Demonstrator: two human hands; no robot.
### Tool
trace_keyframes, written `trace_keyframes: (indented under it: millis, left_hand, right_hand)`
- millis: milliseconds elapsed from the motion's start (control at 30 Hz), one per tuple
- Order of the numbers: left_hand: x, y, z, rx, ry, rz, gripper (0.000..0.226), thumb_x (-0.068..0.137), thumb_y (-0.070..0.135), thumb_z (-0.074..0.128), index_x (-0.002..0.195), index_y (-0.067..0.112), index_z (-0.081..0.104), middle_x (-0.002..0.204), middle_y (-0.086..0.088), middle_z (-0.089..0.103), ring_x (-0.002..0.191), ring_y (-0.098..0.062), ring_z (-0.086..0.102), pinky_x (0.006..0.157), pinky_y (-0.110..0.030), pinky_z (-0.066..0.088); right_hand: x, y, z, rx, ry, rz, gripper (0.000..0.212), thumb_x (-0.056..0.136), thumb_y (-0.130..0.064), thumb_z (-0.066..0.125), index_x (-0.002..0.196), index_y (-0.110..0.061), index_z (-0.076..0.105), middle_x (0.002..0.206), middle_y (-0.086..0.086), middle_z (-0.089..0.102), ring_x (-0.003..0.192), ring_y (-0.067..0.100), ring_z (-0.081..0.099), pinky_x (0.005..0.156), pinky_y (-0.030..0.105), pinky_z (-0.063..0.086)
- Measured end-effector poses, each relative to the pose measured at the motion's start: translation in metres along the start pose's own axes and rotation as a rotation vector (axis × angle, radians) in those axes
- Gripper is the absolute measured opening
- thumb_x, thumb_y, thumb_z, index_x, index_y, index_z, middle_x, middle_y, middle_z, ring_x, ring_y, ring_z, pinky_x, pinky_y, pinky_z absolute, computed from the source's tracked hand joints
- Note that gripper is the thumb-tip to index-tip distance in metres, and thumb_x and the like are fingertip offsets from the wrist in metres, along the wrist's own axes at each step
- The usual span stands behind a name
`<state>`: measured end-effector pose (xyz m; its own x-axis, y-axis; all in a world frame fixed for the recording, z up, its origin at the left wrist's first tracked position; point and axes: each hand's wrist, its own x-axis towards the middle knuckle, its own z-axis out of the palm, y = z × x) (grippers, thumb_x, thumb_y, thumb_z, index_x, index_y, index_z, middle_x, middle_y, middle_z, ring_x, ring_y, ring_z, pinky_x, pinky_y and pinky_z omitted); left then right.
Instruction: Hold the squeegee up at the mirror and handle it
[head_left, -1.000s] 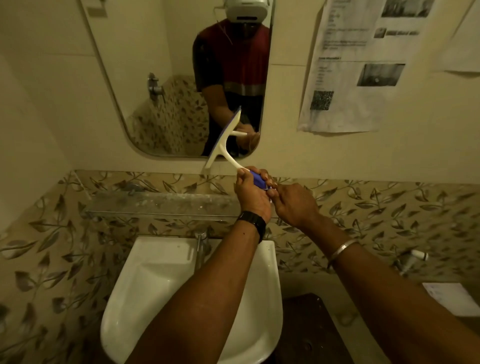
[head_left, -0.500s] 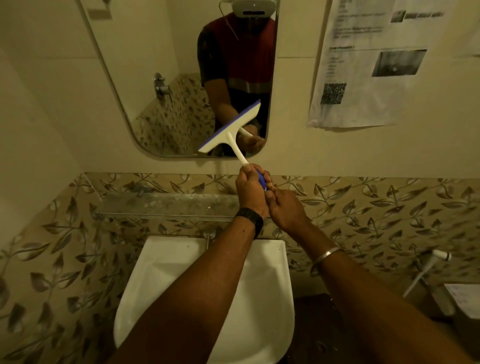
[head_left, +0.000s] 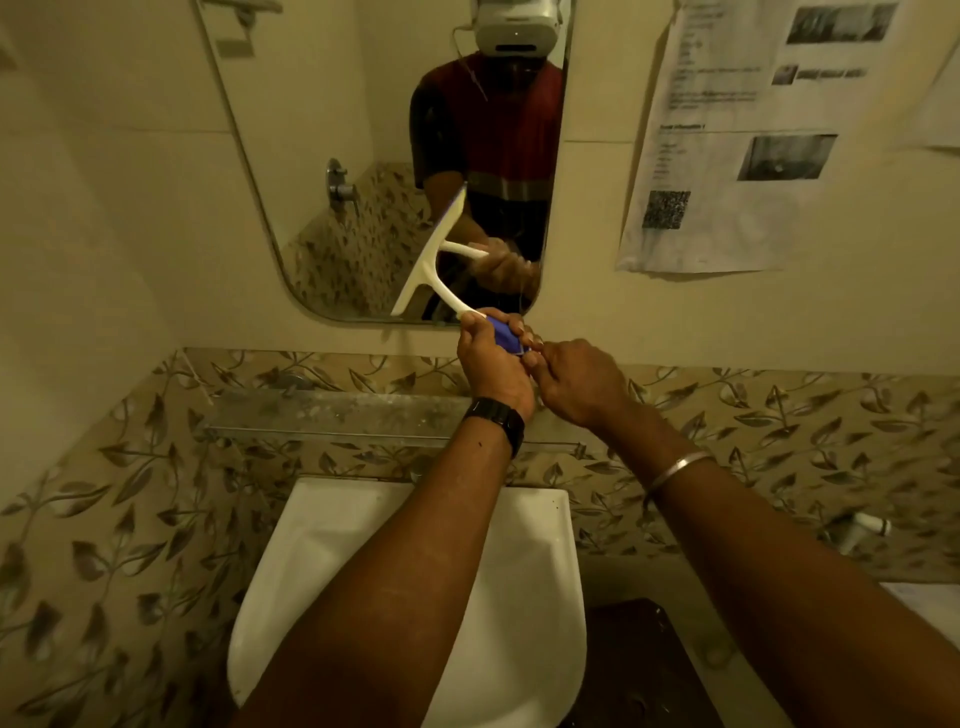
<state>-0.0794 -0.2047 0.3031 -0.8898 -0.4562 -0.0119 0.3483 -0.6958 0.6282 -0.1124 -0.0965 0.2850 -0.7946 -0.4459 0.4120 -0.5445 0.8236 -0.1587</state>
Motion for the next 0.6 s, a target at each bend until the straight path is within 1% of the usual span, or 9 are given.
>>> trace_keyframes:
  millis: [133,233,300,400,500,567,600]
  left_hand:
    - [0.0,-0.028,0.006,-0.041,0.005,-0.048,0.037,0.106,0.04,0.039,0.083,0.015,0.054,0.068,-0.006,0.05,0.056,-0.018,0.046,0.045,-0.022,0.03]
    - [-0.01,-0.057,0.008,-0.043,0.01,-0.129,0.037,0.108,0.037,0.037,0.082,0.014,0.053,0.066,-0.006,0.049,0.054,-0.019,0.044,0.044,-0.021,0.03]
    - [-0.021,-0.077,0.009,-0.031,0.004,-0.172,0.04,0.109,0.036,0.037,0.081,0.014,0.053,0.065,-0.006,0.048,0.053,-0.02,0.043,0.044,-0.022,0.029]
    - [-0.035,-0.094,0.012,-0.02,-0.001,-0.229,0.04,0.11,0.037,0.038,0.081,0.014,0.054,0.065,-0.006,0.049,0.052,-0.019,0.043,0.044,-0.023,0.03]
    - [-0.041,-0.085,0.019,-0.043,-0.05,-0.184,0.041,0.11,0.039,0.037,0.082,0.013,0.052,0.066,-0.007,0.048,0.054,-0.019,0.044,0.045,-0.024,0.03]
    - [-0.037,-0.07,0.026,-0.036,-0.089,-0.096,0.039,0.11,0.039,0.038,0.083,0.014,0.052,0.068,-0.007,0.048,0.056,-0.019,0.043,0.045,-0.023,0.032]
    - [-0.034,-0.063,0.029,-0.029,-0.097,-0.056,0.039,0.11,0.038,0.038,0.084,0.014,0.052,0.068,-0.008,0.047,0.056,-0.019,0.043,0.045,-0.023,0.032]
  right_hand:
    - [-0.006,0.023,-0.006,-0.088,-0.051,0.026,0.05,0.106,-0.054,0.033,0.083,-0.017,0.058,0.073,0.003,0.052,0.064,0.026,0.052,0.059,0.031,0.036]
    - [-0.028,0.046,0.0,-0.103,-0.083,0.074,0.048,0.106,-0.053,0.034,0.077,-0.019,0.052,0.063,-0.003,0.045,0.059,0.024,0.049,0.052,0.029,0.03]
    - [-0.048,0.061,0.004,-0.085,-0.092,0.109,0.045,0.107,-0.049,0.035,0.075,-0.021,0.048,0.059,-0.006,0.04,0.058,0.024,0.049,0.051,0.029,0.029]
    - [-0.069,0.078,0.005,-0.088,-0.078,0.14,0.047,0.107,-0.051,0.033,0.076,-0.02,0.052,0.059,-0.006,0.041,0.058,0.025,0.05,0.052,0.029,0.03]
    - [-0.067,0.08,-0.001,-0.106,-0.035,0.092,0.062,0.103,-0.06,0.021,0.083,-0.016,0.061,0.064,0.0,0.052,0.057,0.024,0.051,0.052,0.032,0.035]
    - [-0.057,0.074,-0.004,-0.031,0.013,0.055,0.073,0.099,-0.066,0.013,0.083,-0.015,0.063,0.066,0.003,0.057,0.057,0.025,0.054,0.051,0.034,0.041]
    - [-0.05,0.07,-0.006,0.004,0.036,0.045,0.075,0.098,-0.068,0.012,0.083,-0.016,0.064,0.066,0.004,0.059,0.057,0.025,0.055,0.051,0.035,0.043]
